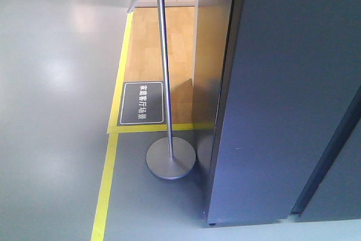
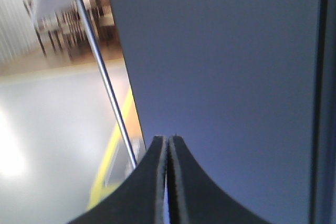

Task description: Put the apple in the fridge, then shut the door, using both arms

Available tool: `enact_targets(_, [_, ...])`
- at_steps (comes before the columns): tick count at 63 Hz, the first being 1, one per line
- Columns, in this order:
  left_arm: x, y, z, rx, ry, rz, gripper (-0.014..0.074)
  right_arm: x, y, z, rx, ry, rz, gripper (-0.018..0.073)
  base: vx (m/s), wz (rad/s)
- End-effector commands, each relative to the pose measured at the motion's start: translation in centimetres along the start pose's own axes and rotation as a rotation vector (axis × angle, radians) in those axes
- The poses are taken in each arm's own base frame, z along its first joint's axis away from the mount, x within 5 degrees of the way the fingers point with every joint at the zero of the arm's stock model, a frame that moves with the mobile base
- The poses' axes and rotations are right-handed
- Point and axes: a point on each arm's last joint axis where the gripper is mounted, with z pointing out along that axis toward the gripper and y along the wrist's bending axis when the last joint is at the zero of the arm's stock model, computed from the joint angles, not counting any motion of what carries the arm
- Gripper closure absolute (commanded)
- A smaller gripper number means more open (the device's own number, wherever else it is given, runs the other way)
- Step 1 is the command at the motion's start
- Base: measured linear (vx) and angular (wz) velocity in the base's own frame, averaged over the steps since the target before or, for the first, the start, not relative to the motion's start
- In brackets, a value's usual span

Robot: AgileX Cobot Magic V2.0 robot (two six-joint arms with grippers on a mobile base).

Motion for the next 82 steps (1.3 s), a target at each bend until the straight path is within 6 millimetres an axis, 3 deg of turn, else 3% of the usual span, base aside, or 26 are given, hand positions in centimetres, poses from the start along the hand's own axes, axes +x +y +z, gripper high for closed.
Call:
enact_targets(1, [0.08,-0.16,0.11,0.02,-0.049,-0.007,0.0603,-0.96,0.22,-0.16,-0.031,-0.16,-0.011,0.0563,0.0,0.0])
enact_targets(82, [0.08,-0.16,0.11,0.02,-0.049,-0.007,0.0603,-1.25,0.28,-0.21,-0.033,-0.186,-0.052,0.0563,0.0,0.0])
